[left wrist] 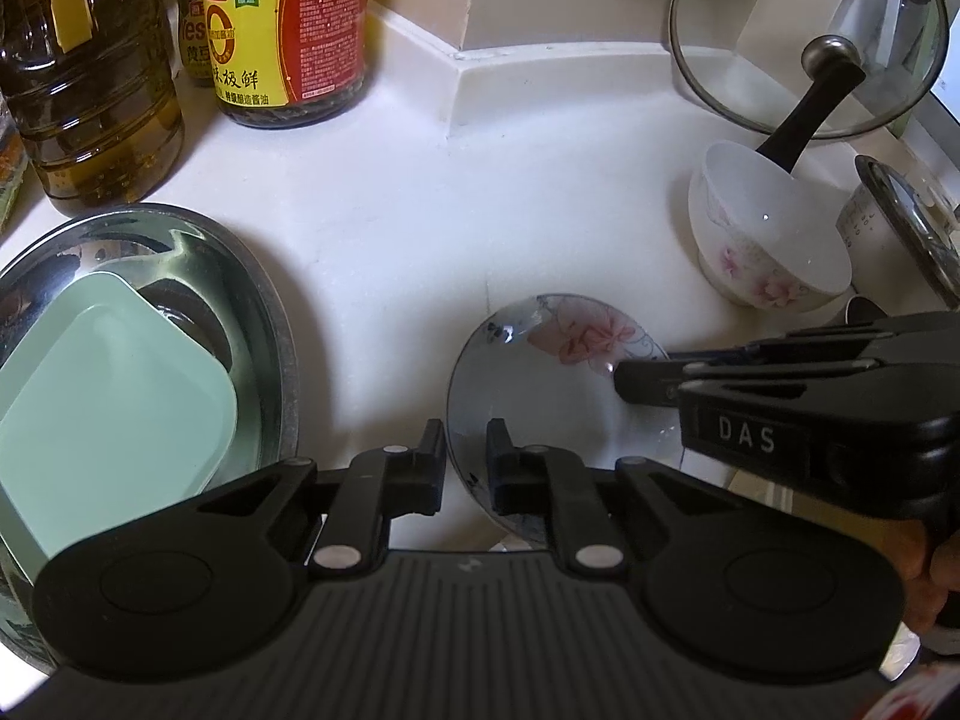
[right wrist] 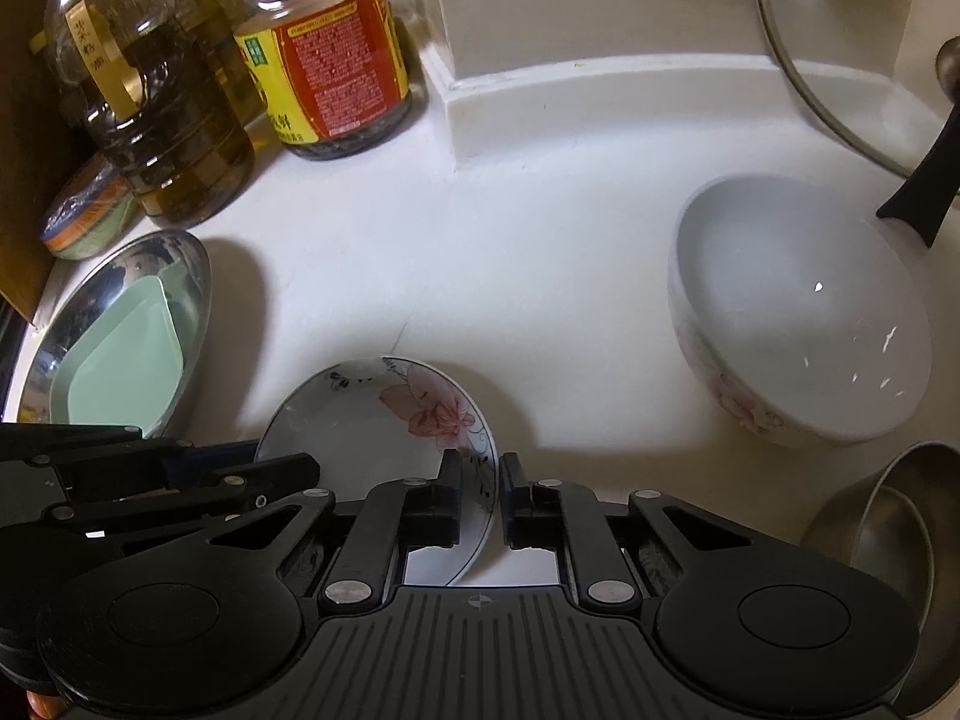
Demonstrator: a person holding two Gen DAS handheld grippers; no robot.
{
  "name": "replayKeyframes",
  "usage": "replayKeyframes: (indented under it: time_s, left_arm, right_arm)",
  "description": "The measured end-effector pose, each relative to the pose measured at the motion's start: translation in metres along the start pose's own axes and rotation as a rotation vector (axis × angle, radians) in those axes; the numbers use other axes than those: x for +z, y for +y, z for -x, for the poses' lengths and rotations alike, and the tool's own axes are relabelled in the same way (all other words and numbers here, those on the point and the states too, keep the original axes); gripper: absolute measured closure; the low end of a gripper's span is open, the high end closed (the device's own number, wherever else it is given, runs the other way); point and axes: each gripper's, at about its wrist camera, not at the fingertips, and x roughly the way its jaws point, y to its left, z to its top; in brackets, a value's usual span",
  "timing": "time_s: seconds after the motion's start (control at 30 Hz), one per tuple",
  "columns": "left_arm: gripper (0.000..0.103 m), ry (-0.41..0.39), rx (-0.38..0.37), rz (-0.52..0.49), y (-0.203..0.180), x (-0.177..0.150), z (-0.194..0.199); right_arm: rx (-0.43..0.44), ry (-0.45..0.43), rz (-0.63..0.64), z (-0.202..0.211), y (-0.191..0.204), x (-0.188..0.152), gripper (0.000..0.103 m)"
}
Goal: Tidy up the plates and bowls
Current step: 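Close the right tool on the white floral saucer's rim and lift it, then carry the saucer over the steel tray and lower it onto the green plate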
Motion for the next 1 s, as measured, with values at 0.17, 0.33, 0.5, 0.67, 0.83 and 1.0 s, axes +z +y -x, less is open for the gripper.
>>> replayKeyframes:
  time_s: [0.17, 0.33, 0.5, 0.67, 0.83, 1.0]
  left_arm:
    - [0.091, -0.014, 0.003, 0.005, -0.001, 0.001, 0.002]
    - [0.091, -0.027, 0.008, 0.005, 0.000, 0.002, 0.004]
    - [0.091, -0.037, 0.011, 0.005, 0.001, 0.004, 0.006]
    - [0.091, -0.054, 0.012, 0.004, 0.002, 0.005, 0.011]
    - [0.091, -0.074, 0.011, 0.008, 0.004, 0.008, 0.018]
    - [0.091, -0.096, 0.018, 0.018, 0.010, 0.010, 0.025]
  right_arm:
    - [0.001, -0.033, -0.003, 0.005, -0.001, 0.003, 0.092]
    - [0.009, -0.050, -0.005, 0.007, 0.000, 0.003, 0.092]
    - [0.011, -0.062, -0.006, 0.010, 0.001, 0.005, 0.092]
    - [0.013, -0.078, -0.006, 0.015, 0.002, 0.006, 0.092]
    - [0.016, -0.099, -0.001, 0.021, 0.005, 0.008, 0.093]
    - [0.021, -0.116, 0.012, 0.026, 0.010, 0.013, 0.093]
